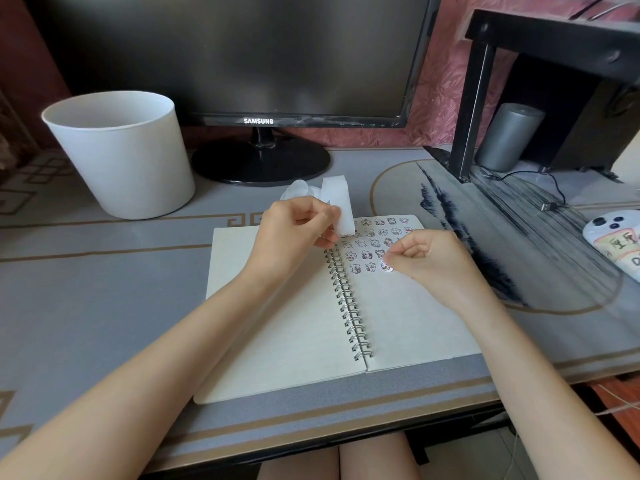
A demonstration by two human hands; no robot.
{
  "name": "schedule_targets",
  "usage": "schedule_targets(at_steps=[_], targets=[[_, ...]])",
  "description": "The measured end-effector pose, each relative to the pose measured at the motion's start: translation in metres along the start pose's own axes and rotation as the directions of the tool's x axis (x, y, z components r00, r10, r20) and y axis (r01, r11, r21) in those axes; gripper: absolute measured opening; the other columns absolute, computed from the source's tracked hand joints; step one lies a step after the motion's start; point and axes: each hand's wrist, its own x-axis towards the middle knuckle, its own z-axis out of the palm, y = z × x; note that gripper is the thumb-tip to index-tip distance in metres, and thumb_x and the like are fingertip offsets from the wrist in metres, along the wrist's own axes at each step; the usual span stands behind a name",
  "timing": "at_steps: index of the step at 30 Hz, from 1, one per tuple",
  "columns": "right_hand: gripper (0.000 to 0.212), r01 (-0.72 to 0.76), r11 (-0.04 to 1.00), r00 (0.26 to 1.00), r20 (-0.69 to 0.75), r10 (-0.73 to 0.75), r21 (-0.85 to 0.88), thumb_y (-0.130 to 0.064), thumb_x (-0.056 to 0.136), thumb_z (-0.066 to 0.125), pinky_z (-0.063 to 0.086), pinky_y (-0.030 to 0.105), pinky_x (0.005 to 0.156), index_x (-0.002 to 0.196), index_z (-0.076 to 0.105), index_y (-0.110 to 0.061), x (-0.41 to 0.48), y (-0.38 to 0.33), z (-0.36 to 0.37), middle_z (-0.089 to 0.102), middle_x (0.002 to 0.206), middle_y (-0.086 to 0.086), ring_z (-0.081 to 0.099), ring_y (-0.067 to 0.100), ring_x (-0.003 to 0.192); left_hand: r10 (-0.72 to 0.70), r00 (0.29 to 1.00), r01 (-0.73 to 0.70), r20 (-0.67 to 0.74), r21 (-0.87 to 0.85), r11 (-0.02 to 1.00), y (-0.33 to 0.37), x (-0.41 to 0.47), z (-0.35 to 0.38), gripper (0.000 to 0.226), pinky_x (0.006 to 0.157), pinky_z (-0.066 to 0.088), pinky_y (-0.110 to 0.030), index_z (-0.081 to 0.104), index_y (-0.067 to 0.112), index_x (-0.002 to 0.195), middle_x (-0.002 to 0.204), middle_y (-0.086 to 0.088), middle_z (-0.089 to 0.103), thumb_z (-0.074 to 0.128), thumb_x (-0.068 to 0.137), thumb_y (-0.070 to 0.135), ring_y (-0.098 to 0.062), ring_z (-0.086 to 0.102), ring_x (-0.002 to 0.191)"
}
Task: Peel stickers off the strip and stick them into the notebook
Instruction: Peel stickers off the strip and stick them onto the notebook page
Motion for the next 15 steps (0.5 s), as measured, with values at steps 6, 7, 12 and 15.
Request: schedule_targets(at_steps=[6, 7, 12, 15], targets=[[0.011, 0.012, 1.000, 1.000, -0.022, -0.013, -0.026, -0.017, 0.074, 0.076, 0.040, 0.019, 0.058, 0.068, 0.068, -0.020, 0.0002, 0.0033, 0.0012, 0.068, 0.067, -0.002, 0.051, -0.002, 0.052, 0.000, 1.000, 0.000, 0.002, 0.004, 1.000, 0.0002, -0.0003, 0.0000, 0.021, 0.065, 0.057, -0.022, 0.066, -0.002, 0.078, 0.062, -0.004, 0.064, 0.059, 0.093, 0.012, -0.009, 0.062, 0.057], [0.010, 0.014, 0.999, 1.000, -0.021, -0.015, -0.032, -0.017, 0.074, 0.076, 0.039, 0.018, 0.057, 0.069, 0.068, -0.020, -0.0001, 0.0038, 0.0014, 0.067, 0.067, -0.002, 0.050, -0.004, 0.050, 0.000, 1.000, 0.000, 0.000, 0.002, 1.000, 0.0003, -0.0002, 0.0001, 0.022, 0.065, 0.056, -0.022, 0.066, -0.004, 0.079, 0.063, -0.005, 0.064, 0.059, 0.093, 0.012, -0.009, 0.062, 0.057], [0.013, 0.024, 0.999, 0.999, -0.020, -0.025, -0.044, -0.015, 0.074, 0.077, 0.042, 0.022, 0.059, 0.070, 0.066, -0.019, -0.0004, 0.0038, 0.0020, 0.063, 0.064, -0.004, 0.052, 0.005, 0.056, 0.003, 1.000, -0.003, -0.002, 0.005, 1.000, 0.0006, -0.0006, -0.0001, 0.023, 0.063, 0.055, -0.020, 0.066, -0.006, 0.081, 0.063, -0.005, 0.064, 0.059, 0.093, 0.012, -0.008, 0.061, 0.057], [0.018, 0.025, 0.999, 0.999, -0.018, -0.026, -0.040, -0.014, 0.075, 0.078, 0.038, 0.019, 0.058, 0.079, 0.062, -0.020, 0.0006, 0.0053, -0.0001, 0.054, 0.068, -0.007, 0.048, 0.004, 0.057, 0.004, 1.000, -0.004, 0.000, 0.002, 1.000, 0.0005, -0.0006, -0.0002, 0.023, 0.063, 0.055, -0.020, 0.066, -0.005, 0.080, 0.063, -0.005, 0.064, 0.059, 0.093, 0.012, -0.008, 0.061, 0.057]])
